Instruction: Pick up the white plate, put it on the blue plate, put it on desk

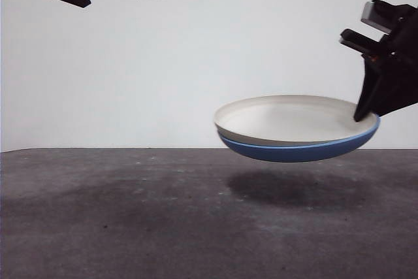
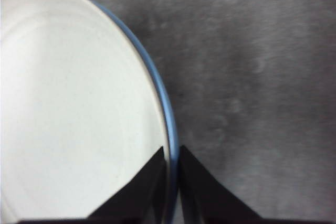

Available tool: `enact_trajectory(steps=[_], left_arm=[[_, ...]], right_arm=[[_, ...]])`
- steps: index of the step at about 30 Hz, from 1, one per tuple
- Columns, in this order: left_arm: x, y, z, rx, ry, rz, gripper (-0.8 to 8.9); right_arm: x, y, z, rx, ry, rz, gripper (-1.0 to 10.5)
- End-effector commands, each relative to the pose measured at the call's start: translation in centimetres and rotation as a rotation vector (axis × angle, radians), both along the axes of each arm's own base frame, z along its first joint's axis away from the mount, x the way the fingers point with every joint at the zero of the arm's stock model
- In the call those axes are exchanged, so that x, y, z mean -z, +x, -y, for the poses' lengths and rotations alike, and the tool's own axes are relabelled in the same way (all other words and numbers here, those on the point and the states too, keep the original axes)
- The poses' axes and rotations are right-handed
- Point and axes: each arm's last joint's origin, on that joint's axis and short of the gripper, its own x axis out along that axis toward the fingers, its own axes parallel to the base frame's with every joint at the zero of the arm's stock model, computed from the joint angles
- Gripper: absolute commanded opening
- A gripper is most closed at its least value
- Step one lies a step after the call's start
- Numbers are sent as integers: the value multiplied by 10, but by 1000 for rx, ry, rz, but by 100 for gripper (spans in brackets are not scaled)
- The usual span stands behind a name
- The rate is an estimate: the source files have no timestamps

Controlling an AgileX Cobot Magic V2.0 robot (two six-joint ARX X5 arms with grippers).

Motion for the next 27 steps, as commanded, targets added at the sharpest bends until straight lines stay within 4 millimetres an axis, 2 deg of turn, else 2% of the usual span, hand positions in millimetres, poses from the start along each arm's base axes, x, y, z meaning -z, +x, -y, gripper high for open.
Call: enact_trajectory(steps=[1,10,16,22,27], left_arm=[[-4,1,2,12,-12,30,248],[-4,1,2,12,-12,29,248],[-4,1,2,12,-12,28,248],[-4,1,2,10,-11,24,248],[-4,1,2,10,-11,24,248]], right_arm=[[-8,5,-12,-9,36,31,8],[1,11,-50,-64,51,14,8],[10,23,-79,-108,54,-1,8],[28,40,-100,-138,41,-53,8],[46,50,-107,-133,13,-91,8]])
